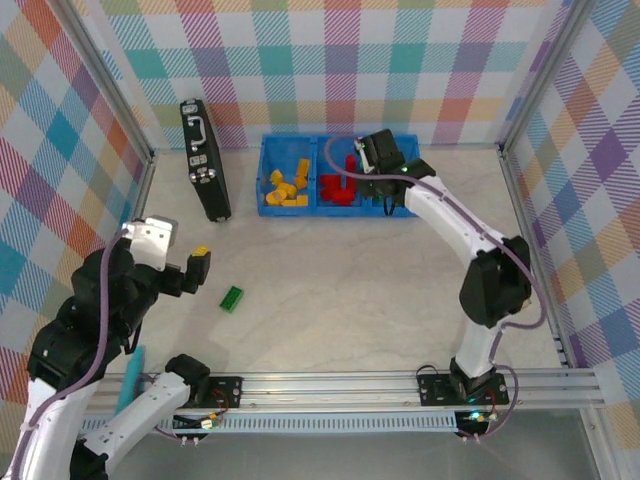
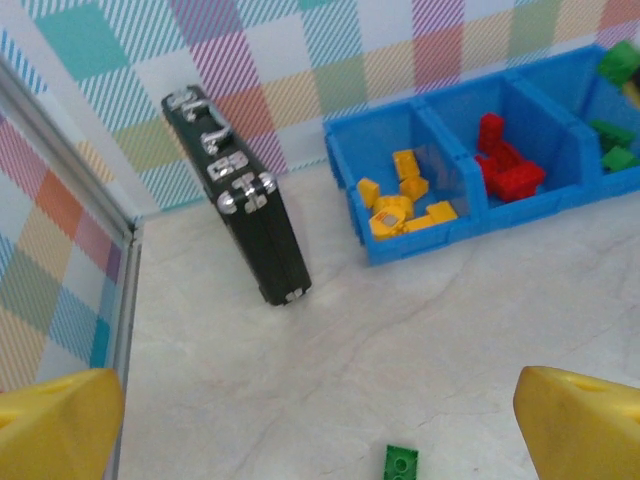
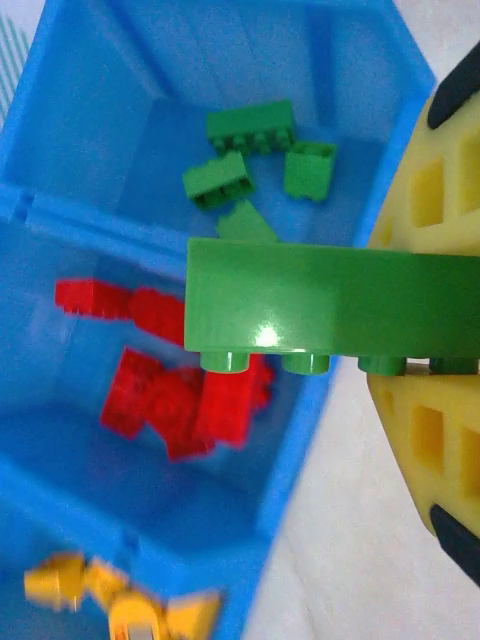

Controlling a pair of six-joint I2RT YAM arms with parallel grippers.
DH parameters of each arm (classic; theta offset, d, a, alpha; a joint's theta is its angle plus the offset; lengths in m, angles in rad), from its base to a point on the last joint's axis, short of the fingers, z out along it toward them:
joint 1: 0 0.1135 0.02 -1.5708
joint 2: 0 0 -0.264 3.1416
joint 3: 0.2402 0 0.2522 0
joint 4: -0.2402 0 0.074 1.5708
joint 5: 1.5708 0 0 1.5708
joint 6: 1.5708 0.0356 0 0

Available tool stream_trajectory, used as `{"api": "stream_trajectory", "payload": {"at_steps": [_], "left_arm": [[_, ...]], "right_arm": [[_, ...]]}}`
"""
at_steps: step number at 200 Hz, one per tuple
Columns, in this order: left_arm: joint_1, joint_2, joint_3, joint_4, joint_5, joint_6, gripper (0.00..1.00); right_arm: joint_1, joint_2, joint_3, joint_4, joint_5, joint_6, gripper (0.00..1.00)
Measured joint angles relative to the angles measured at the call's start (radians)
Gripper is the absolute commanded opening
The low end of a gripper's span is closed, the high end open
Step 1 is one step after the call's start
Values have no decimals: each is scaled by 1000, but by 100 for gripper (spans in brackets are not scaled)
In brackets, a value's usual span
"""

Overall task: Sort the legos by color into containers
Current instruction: Place the lego in the container.

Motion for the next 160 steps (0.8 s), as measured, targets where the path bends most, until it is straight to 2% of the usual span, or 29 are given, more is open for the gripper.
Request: {"api": "stream_trajectory", "payload": {"at_steps": [37,66,110,144,160], "left_arm": [[-2,-6,95,-17,63,42,100],[-15,3,166,-34,90,58,100],[-20,32,172,-38,94,62,100],[-28,50,172,-39,96,64,100],[-32,50,174,-41,96,65,100]], "right_arm": [[-92,165,58,36,10,-23,27],[-139,257,120,42,12,-30,34],[-155,266,153,45,6,-31,50],[-155,253,143,46,-10,-24,47],[-144,201,94,40,-18,-13,47]]}}
